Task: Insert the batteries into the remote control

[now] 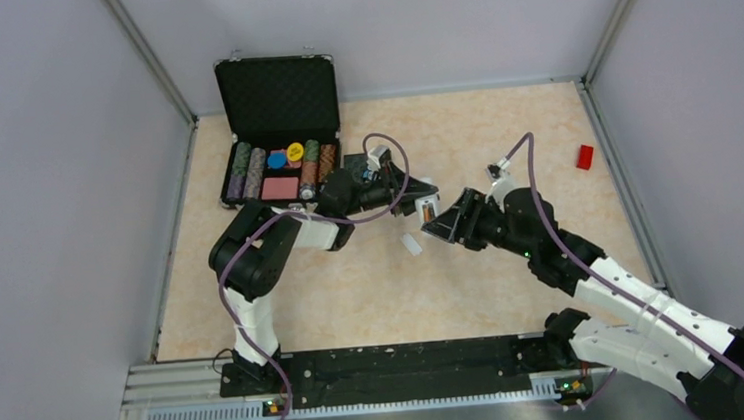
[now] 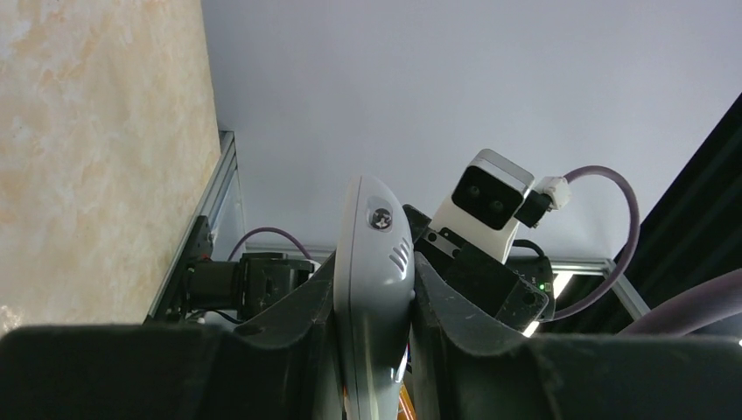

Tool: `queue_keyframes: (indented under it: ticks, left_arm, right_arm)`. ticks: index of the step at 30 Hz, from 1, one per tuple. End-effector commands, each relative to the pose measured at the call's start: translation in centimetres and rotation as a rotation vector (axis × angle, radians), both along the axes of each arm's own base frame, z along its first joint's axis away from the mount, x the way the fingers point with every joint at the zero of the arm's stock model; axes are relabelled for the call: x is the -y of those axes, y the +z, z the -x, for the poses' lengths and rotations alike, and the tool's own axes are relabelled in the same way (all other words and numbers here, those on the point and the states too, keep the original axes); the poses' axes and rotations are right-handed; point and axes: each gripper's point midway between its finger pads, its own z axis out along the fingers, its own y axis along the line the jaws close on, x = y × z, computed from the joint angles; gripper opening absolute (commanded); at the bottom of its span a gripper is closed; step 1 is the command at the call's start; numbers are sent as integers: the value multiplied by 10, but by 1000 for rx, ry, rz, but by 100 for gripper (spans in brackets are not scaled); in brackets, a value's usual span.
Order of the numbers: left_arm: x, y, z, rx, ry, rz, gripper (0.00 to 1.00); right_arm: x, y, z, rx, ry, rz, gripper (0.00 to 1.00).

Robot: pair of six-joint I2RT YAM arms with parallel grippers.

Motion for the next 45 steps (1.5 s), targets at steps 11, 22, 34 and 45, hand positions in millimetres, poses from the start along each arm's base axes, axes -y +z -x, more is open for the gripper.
queue_keyframes:
  ticks: [11,22,34,45]
  left_arm:
    - [-12,40,14,87,10,88,0]
    - [-11,41,17,90,19,79,0]
    - [-10,39,20,106,32,55,0]
    - [-6,30,21,228,42,-40,0]
  right_arm:
    - [0,31,-7,47,-76,-205,58]
    - [-3,24,-7,33,-59,-181,53]
    - [-3,25,-8,6,-78,-199,54]
    - [3,29,-9,-20,-126,-222,66]
